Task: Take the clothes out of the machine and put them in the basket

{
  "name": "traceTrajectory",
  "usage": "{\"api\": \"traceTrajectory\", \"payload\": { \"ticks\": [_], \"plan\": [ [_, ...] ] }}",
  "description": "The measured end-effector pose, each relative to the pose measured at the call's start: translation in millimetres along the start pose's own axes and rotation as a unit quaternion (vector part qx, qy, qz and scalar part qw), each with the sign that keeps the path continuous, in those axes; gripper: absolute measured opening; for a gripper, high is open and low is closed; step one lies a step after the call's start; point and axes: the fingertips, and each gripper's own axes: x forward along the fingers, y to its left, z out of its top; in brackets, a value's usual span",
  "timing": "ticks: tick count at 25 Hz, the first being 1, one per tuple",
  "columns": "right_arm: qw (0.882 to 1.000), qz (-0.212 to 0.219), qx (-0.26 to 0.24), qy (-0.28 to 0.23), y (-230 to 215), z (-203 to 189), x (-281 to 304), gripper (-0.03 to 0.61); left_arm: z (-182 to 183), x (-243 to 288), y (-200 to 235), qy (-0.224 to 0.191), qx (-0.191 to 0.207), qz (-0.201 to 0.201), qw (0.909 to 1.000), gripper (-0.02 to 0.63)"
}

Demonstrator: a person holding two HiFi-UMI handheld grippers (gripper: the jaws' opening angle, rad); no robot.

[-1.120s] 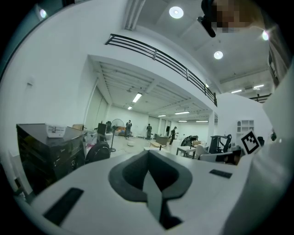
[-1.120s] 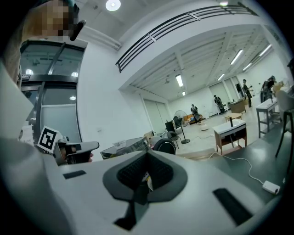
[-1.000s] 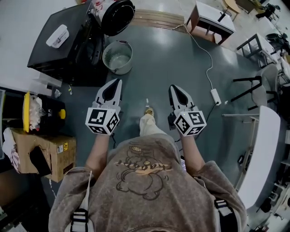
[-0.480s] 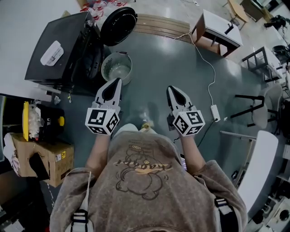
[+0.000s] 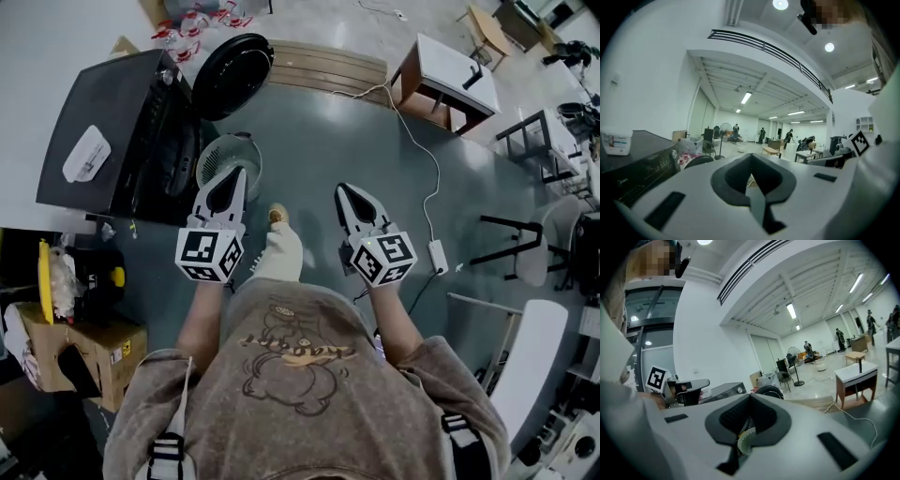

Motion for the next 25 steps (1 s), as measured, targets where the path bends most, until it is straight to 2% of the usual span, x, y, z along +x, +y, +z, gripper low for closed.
{"api": "traceTrajectory", "payload": {
  "ticks": [6, 14, 20, 25],
  "plan": [
    [1.000, -0.002, -0.005, 0.011, -41, 24, 78, -0.003, 10, 79, 49, 0.000, -0.008, 0.007, 0.9999, 0.008],
    [1.000, 0.018, -0.018, 0.012, -81, 76, 195, -0.003, 36, 177, 113, -0.004, -0.021, 0.012, 0.9997, 0.008],
    [0.998, 0.057, -0.024, 0.016, -81, 98, 260, -0.003, 58, 207, 158, -0.015, -0.024, 0.039, 0.9988, 0.008],
    [0.996, 0.082, -0.023, 0.025, -79, 105, 293, -0.003, 64, 212, 180, -0.016, -0.027, 0.068, 0.9972, 0.008]
  ]
}}
